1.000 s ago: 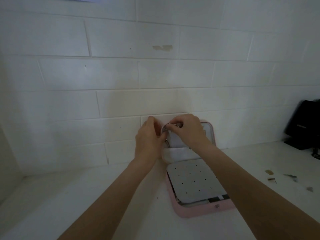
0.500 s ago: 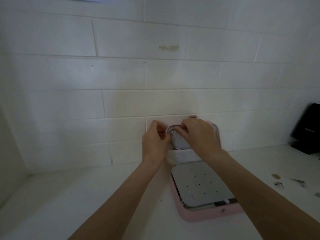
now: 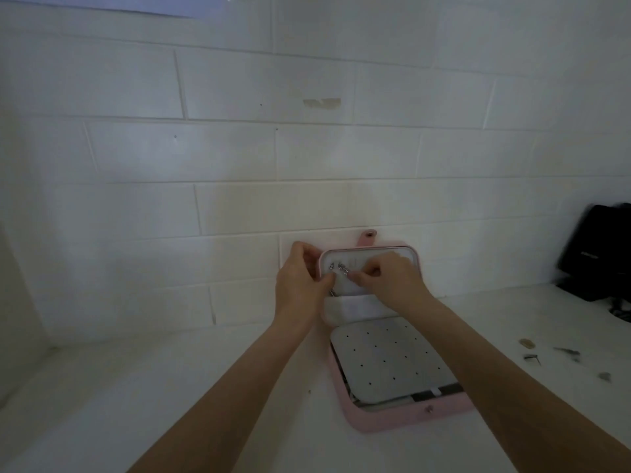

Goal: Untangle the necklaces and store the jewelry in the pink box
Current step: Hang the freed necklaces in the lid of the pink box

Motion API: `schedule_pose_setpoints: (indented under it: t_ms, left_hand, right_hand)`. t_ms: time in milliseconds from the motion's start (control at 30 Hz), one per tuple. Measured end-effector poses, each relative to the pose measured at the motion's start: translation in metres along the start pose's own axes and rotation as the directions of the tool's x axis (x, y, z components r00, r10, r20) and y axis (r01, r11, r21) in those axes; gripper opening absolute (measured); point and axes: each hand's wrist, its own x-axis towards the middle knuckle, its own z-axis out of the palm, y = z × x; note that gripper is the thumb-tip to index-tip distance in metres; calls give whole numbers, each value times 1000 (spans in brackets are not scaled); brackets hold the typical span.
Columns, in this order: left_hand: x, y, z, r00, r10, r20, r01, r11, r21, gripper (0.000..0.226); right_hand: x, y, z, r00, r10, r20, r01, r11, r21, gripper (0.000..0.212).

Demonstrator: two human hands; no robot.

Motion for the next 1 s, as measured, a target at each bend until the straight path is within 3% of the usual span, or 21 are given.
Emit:
schedule_pose_setpoints:
  t_ms: [67,133,233,300,400,500,633,833,933,1000]
  left_hand:
    - [0,1,-2,1000,-5,15,5,1000,-25,28]
    - [0,2,-4,1000,-17,23,18,999,-51,24]
    - [1,2,-5,999,1,34,1,999,-37,23]
    - [1,2,-5,999,12,34,-10,999,-52,24]
    - [0,-1,-3,1000,15,26,-12,995,-98,25]
    - [-1,-5,-3,1000,19,20,-16,990,-139,24]
    - [0,-6,-3,999,23,36,-16,984,-175,24]
    - [6,-7,-5,992,-12,129,42,972,-232,31]
    - [7,-6,-8,982,-1,189,50,966,-252,29]
    - [7,-4,-9,976,12,215,46,963,-264,29]
  right_hand:
    - [-5,-5,-3,999,-47,15,49,995,-83,29]
    - [-11,-12,-5,992,-125,15,124,952,-281,23]
    - [-22,-27,-7,945,-323,55,291,749,-595,16]
    - [-27,-36,-6,911,-397,109,362,646,-672,21]
    - [-33,-42,-2,893,-421,156,403,596,-695,25]
    - [-31,-47,7,907,-382,177,393,614,-685,24]
    - [-19,-59,1,946,-253,204,325,736,-594,21]
    - [-1,-64,-12,929,-141,341,310,801,-513,22]
    - [5,-63,-14,940,-183,287,311,806,-504,10]
    - [4,-60,-12,954,-232,190,295,835,-464,16]
